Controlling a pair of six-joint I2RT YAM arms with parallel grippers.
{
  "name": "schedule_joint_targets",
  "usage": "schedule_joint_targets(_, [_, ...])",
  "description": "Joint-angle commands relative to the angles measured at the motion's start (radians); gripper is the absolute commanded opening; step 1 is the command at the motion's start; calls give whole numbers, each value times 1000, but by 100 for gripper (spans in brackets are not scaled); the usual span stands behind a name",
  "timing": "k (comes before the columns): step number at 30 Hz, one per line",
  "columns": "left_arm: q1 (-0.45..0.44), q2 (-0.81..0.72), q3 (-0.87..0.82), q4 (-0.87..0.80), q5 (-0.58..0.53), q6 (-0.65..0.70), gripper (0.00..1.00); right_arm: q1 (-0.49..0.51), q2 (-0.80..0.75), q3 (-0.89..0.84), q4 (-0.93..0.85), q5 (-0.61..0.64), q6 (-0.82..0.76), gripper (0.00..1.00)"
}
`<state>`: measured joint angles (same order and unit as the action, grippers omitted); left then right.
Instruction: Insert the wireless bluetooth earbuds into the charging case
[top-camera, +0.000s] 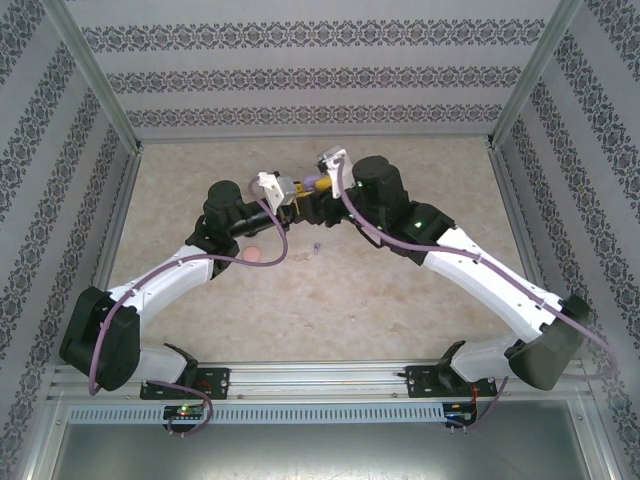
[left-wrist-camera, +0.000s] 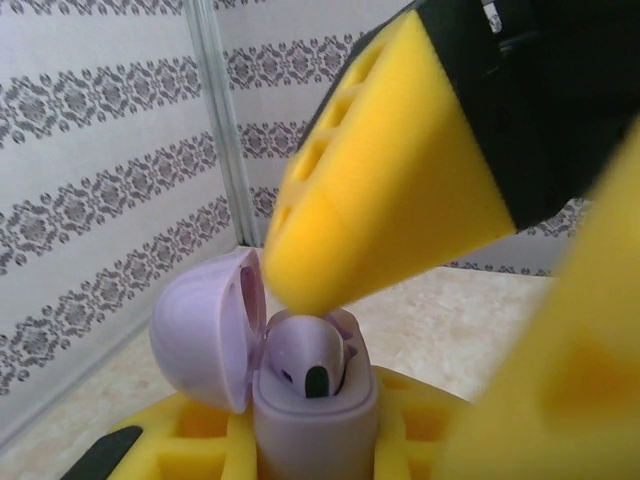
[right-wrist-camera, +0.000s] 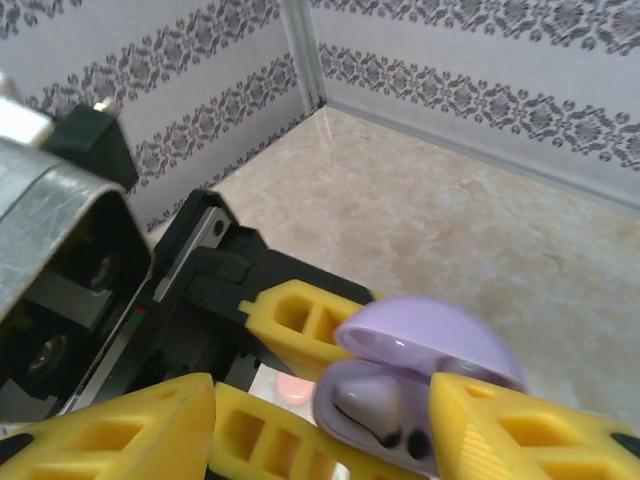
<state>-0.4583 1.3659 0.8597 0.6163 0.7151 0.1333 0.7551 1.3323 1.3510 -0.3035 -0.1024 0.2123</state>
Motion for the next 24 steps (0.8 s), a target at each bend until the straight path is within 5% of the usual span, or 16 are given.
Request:
schedule_joint_targets(1, [-14, -34, -17, 87, -57, 36, 0, -32, -117, 9, 13, 44, 136, 59])
schedule_joint_targets(11, [2, -57, -82, 182, -167, 9, 0, -160, -199, -109, -104, 173, 409, 62])
schedule_joint_targets(24, [61, -143, -177, 286, -353, -95, 0, -122, 303, -41, -254, 175, 610, 55])
